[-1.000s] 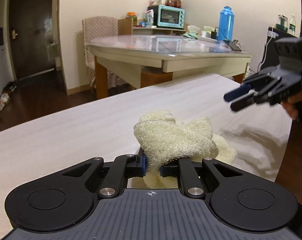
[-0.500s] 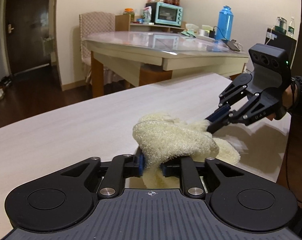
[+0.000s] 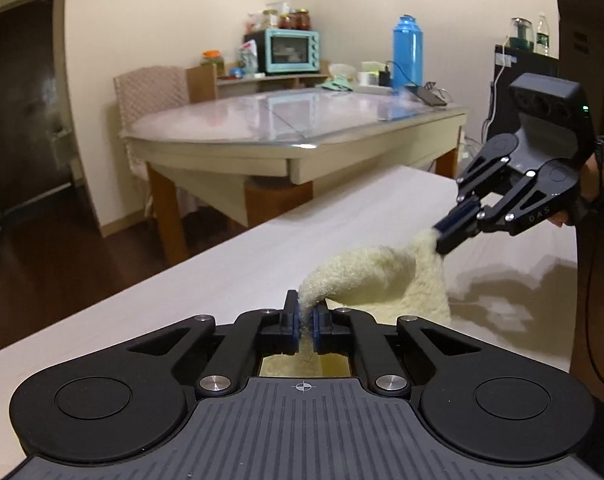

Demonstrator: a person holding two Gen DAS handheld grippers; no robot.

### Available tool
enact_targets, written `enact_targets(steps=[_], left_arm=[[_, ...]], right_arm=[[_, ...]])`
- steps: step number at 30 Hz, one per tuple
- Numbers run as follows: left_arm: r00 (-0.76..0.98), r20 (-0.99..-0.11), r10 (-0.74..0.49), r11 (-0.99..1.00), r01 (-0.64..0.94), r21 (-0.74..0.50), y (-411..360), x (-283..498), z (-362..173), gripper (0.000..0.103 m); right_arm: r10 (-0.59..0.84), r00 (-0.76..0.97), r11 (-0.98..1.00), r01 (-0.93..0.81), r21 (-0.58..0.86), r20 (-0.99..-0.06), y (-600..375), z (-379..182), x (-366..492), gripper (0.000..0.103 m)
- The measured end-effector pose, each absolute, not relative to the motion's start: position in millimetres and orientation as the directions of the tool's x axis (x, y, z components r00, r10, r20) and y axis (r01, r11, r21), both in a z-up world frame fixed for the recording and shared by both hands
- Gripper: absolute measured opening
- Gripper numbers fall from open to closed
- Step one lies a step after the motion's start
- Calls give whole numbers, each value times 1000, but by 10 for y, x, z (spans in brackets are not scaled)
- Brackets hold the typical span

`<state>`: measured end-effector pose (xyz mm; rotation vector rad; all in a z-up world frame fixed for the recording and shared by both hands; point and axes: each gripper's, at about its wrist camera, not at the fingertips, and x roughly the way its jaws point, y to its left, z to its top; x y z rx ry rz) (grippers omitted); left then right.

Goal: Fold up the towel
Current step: 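Grasp another towel corner with the left gripper while the right gripper lifts its corner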

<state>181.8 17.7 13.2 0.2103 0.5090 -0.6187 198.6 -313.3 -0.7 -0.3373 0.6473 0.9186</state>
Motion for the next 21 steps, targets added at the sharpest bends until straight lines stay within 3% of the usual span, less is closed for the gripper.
enact_targets(steps=[7, 12, 15, 21], left_arm=[[754, -424, -502, 814, 577, 62, -96, 2303, 466, 5], [802, -275, -529, 815, 571, 97, -210, 2375, 952, 5], [812, -208, -546, 808, 575, 125, -208, 2175, 1091, 5], [769, -332, -547, 782, 610, 124, -78, 1533, 609, 6]], right_arm=[[479, 642, 702, -690, -178, -599, -3455, 348, 2071, 10], [379, 836, 802, -510, -311, -396, -3710, 930, 1855, 10], [384, 861, 799, -491, -347, -334, -3716, 1091, 1559, 10], [452, 785, 742, -594, -310, -423, -3593, 784, 863, 10]])
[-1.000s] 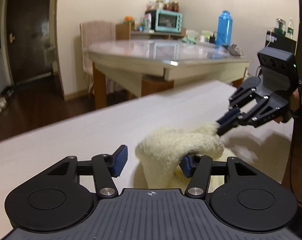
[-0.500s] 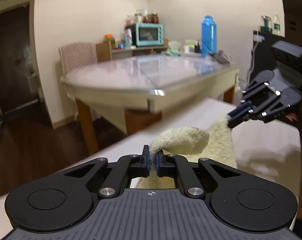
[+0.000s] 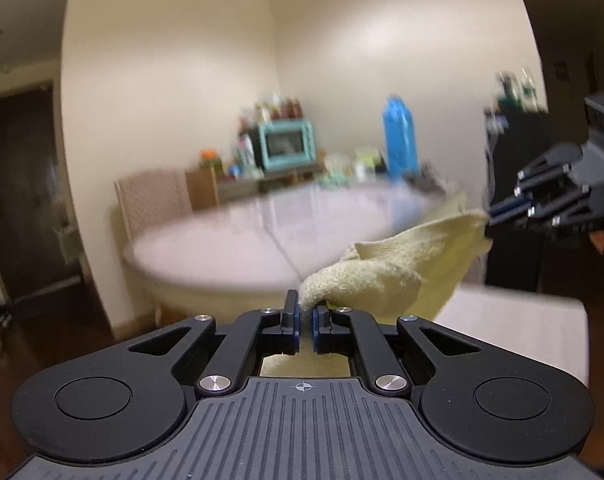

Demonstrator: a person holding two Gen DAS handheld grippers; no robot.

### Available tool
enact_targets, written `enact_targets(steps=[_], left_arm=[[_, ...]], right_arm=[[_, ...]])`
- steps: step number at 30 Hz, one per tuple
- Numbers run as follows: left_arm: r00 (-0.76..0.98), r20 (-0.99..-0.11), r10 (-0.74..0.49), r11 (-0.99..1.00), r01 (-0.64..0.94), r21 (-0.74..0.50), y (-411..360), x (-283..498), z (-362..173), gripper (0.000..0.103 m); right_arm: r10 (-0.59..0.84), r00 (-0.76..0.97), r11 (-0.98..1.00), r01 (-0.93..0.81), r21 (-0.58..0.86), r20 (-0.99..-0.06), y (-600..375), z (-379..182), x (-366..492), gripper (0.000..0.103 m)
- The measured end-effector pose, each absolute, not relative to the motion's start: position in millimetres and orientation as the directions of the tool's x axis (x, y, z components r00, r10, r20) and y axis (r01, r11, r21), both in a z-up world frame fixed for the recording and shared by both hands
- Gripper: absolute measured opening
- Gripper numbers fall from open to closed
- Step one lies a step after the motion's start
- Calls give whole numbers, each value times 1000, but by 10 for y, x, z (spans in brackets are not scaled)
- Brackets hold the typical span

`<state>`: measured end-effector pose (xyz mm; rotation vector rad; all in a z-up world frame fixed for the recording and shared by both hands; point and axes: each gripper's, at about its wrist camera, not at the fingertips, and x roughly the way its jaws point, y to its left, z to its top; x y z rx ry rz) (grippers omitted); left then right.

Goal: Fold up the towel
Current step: 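Grasp another towel corner with the left gripper while the right gripper lifts its corner, then lower the towel flat onto the table and open both grippers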

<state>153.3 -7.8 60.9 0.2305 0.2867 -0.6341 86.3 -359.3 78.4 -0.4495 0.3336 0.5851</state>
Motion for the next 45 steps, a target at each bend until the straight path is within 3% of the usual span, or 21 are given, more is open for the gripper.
enact_targets(steps=[6, 12, 17, 22, 27, 30, 37, 45], left_arm=[[704, -463, -539, 785, 619, 27, 98, 955, -26, 13], [670, -504, -545, 776, 631, -1, 225, 636, -226, 23], [650, -537, -539, 773, 634, -8, 284, 467, -265, 37], [661, -528, -534, 791, 611, -36, 455, 340, -218, 41], [711, -488, -507, 834, 548, -67, 447, 517, -65, 47], [697, -511, -503, 833, 549, -71, 251, 681, -53, 53], [668, -616, -417, 812, 578, 77, -245, 898, -262, 53], [638, -688, -346, 770, 612, 180, 188, 631, -262, 53]], right_arm=[[473, 668, 689, -687, -231, -575, -3424, 90, 335, 10], [455, 623, 653, -719, -237, -636, -3380, -244, -50, 10], [447, 623, 677, -705, -212, -641, -3476, -180, -248, 19], [499, 614, 702, -700, -130, -612, -3531, -39, -322, 27], [533, 633, 753, -658, -28, -561, -3580, 35, 115, 42], [530, 635, 759, -651, -21, -562, -3489, -12, 298, 44], [454, 678, 810, -585, -50, -578, -3405, -142, 553, 46], [472, 616, 741, -665, -95, -631, -3372, -253, 432, 47]])
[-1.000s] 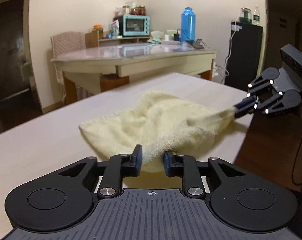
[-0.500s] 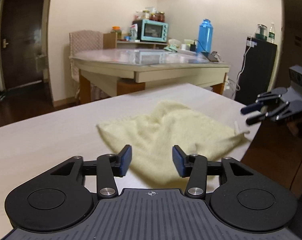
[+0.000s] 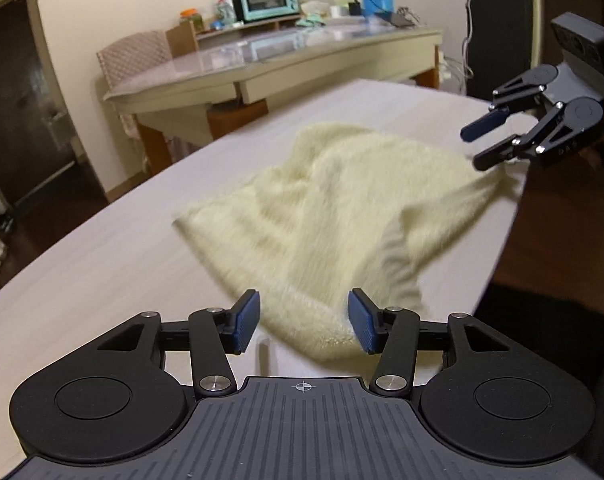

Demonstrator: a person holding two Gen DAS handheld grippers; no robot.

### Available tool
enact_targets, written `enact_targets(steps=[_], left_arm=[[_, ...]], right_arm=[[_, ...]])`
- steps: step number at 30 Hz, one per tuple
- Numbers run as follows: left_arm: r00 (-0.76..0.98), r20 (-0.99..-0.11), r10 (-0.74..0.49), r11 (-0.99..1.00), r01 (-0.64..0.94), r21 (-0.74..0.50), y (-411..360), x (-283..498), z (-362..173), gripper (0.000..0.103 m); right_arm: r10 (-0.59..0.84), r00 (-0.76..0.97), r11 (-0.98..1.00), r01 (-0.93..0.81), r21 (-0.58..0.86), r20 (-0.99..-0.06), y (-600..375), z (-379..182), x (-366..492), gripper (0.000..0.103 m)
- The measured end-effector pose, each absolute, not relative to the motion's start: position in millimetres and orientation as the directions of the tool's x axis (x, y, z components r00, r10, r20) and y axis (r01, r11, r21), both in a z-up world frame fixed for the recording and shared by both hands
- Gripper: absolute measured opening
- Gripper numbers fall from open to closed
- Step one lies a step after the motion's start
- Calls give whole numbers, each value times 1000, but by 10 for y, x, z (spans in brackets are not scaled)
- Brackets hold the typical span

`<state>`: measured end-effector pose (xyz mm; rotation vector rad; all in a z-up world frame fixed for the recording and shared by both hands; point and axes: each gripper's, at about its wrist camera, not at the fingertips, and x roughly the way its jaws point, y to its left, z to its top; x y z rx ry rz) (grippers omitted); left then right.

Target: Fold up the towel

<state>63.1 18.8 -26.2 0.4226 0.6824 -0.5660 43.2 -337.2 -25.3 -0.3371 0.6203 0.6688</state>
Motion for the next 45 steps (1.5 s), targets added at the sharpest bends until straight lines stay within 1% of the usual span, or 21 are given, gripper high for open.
enact_targets(steps=[4, 6, 7, 9, 11, 14, 18, 22, 25, 26, 27, 33, 37, 39, 41, 42, 44, 45], left_arm=[[648, -702, -294, 791, 578, 202, 433, 569, -243, 55], [664, -709, -239, 801, 547, 243, 510, 556, -233, 55], [669, -706, -233, 808, 537, 243, 549, 554, -215, 55], [687, -682, -251, 837, 508, 204, 633, 588, -130, 55], [711, -651, -265, 851, 490, 188, 637, 666, -45, 55], [732, -615, -292, 866, 476, 154, 545, 934, 50, 58], [716, -618, -325, 870, 483, 102, 394, 1453, 56, 58], [685, -648, -334, 877, 478, 53, 309, 1985, 11, 58], [660, -674, -332, 877, 479, 37, 301, 2253, -62, 52], [648, -685, -333, 874, 485, 35, 292, 2339, -90, 45], [639, -693, -334, 870, 492, 35, 287, 2390, -113, 43], [597, -722, -350, 834, 550, 51, 241, 2507, -211, 43], [600, -727, -333, 816, 569, 96, 189, 2501, -263, 43], [603, -728, -327, 810, 575, 112, 172, 2494, -288, 39], [602, -727, -330, 803, 584, 119, 155, 2476, -303, 30], [599, -728, -333, 801, 587, 117, 149, 2471, -305, 29], [598, -729, -333, 794, 595, 125, 130, 2443, -308, 21], [597, -730, -332, 791, 598, 129, 118, 2432, -310, 19]], right_arm=[[471, 576, 685, -716, -135, -668, -3353, -279, 289, 50], [453, 575, 687, -712, -144, -682, -3415, -254, 250, 52], [445, 576, 692, -707, -146, -686, -3448, -236, 240, 53], [449, 579, 704, -698, -130, -681, -3502, -188, 258, 54], [475, 594, 739, -669, -72, -649, -3579, -85, 372, 54], [474, 624, 768, -638, -56, -621, -3554, -3, 546, 54], [476, 636, 789, -613, -23, -608, -3448, 38, 983, 55], [482, 628, 807, -590, 29, -610, -3429, 22, 1333, 58], [487, 621, 814, -578, 60, -614, -3451, 8, 1606, 59], [486, 621, 816, -574, 65, -615, -3459, 2, 1656, 59], [484, 621, 819, -569, 69, -616, -3467, -4, 1698, 59], [460, 622, 837, -542, 76, -633, -3537, -93, 2054, 59], [460, 612, 837, -540, 84, -644, -3516, -148, 2255, 59], [455, 602, 837, -540, 86, -656, -3479, -188, 2385, 59], [464, 588, 832, -546, 98, -663, -3446, -215, 2487, 58], [469, 582, 829, -551, 102, -665, -3433, -225, 2511, 58], [477, 565, 819, -564, 107, -673, -3387, -252, 2575, 54], [482, 556, 813, -572, 109, -677, -3363, -266, 2608, 54]])
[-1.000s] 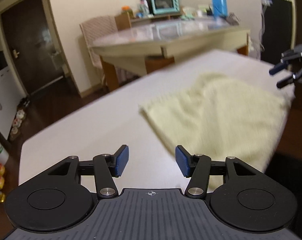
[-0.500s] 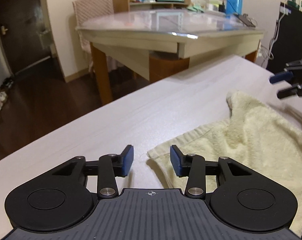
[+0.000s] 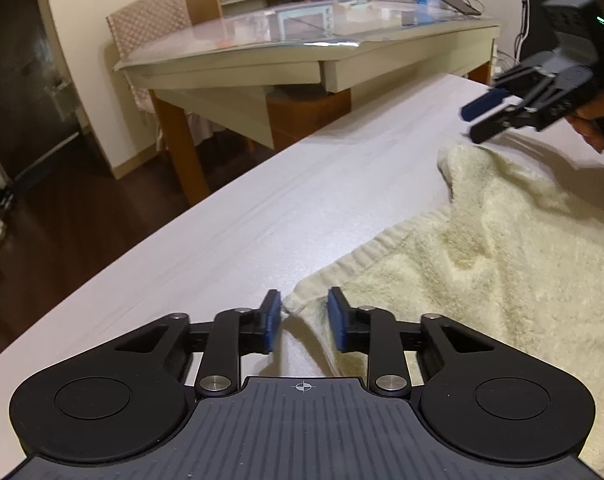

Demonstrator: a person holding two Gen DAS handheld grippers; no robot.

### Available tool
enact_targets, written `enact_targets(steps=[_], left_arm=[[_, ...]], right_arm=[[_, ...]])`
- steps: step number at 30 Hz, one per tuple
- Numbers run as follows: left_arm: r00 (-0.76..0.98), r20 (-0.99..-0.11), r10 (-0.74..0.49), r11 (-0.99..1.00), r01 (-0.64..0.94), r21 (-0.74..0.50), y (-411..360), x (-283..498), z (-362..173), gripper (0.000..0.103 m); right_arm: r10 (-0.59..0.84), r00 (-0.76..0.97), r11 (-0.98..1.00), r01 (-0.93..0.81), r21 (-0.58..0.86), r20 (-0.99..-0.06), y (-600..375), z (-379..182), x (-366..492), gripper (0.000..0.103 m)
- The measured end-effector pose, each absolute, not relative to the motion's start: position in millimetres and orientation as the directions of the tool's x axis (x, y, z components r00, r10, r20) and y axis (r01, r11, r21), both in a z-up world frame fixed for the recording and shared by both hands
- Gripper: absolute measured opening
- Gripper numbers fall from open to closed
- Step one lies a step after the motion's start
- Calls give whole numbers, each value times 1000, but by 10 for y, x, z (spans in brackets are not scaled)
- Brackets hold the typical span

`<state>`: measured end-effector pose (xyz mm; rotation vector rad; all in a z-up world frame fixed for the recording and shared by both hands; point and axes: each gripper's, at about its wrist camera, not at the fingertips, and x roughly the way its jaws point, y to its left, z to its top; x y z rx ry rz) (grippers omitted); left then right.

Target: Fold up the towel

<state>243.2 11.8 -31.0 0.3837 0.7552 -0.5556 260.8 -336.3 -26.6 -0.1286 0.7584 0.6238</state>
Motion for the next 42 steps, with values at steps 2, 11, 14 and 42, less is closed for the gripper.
enact_targets(steps=[2, 11, 14, 42], left_arm=[[597, -732, -329, 786, 602, 138, 99, 2400, -309, 15], [635, -711, -300, 807, 567, 166, 194, 2314, -330, 14], [655, -701, -282, 821, 543, 177, 238, 2318, -337, 14], [726, -633, -267, 905, 415, 94, 613, 2504, -215, 54]], right_arm=[[488, 529, 796, -596, 105, -694, -3297, -310, 2659, 53], [484, 517, 756, -653, 39, -706, -3149, -378, 2608, 15], [451, 569, 756, -653, -43, -688, -3097, -349, 2510, 14], [469, 624, 764, -641, -67, -625, -2943, -266, 2203, 44]])
